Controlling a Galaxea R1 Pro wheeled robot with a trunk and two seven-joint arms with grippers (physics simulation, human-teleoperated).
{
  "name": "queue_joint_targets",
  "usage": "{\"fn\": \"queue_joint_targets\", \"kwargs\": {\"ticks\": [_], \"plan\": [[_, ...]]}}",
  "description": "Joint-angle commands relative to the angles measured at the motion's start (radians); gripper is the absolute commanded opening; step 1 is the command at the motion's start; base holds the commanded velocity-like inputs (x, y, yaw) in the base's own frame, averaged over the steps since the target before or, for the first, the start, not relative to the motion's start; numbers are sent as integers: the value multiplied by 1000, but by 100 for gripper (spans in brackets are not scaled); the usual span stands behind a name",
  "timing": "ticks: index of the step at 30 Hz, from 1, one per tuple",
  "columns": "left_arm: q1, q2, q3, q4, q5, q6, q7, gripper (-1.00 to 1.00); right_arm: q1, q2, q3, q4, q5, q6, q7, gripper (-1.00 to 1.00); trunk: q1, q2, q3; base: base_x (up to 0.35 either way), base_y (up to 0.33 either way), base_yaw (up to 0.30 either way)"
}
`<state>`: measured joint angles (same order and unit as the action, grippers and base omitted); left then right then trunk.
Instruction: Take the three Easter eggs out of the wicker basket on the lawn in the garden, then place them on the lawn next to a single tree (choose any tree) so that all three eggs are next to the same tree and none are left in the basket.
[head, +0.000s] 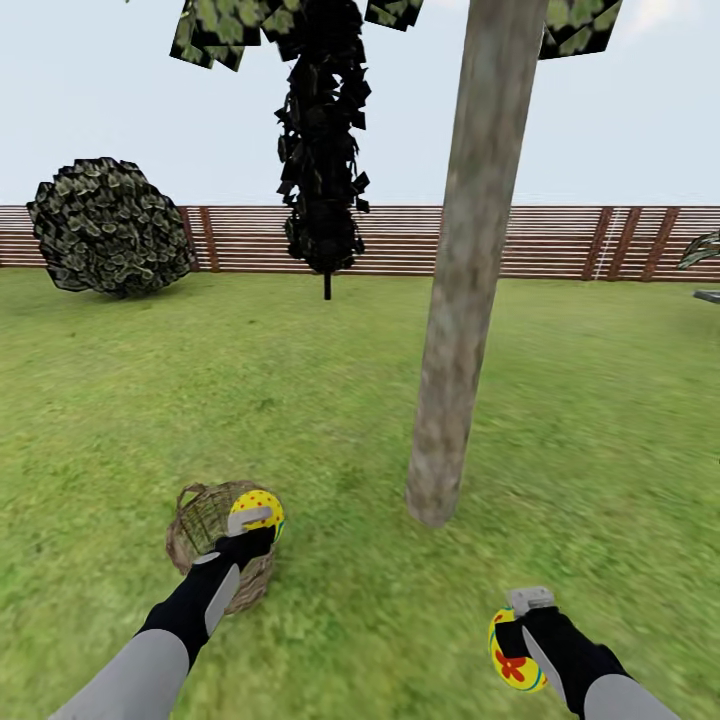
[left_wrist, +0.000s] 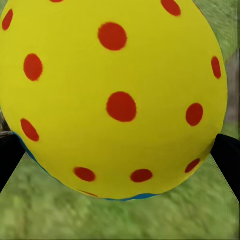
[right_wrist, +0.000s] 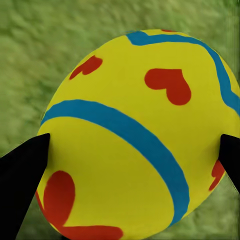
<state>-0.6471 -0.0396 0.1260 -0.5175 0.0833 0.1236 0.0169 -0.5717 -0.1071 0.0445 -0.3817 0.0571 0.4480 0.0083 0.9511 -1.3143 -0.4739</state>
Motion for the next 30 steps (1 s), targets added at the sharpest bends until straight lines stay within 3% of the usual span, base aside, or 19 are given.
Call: {"fn": "queue_joint_targets", "kwargs": {"ticks": [1,5,22,30], "plan": [[0,-2,3,-2,8,7,2,-100,0,-1,5,-2,6,6,1,-100,0,-1,-1,0,-295,0],[0,-9,2,-1,7,7,2,-100,0,1,5,-2,7,7,-1,-100,0,-1,-1,0,-295,104],[0,-16,1,4,7,7,2,-100,0,-1,3,-2,3,6,-2,-100,0,-1,-1,0,-295,282],[0,-21,1,5,6,7,2,-100,0,2,5,-2,6,6,-1,-100,0,-1,-1,0,-295,-106]]}}
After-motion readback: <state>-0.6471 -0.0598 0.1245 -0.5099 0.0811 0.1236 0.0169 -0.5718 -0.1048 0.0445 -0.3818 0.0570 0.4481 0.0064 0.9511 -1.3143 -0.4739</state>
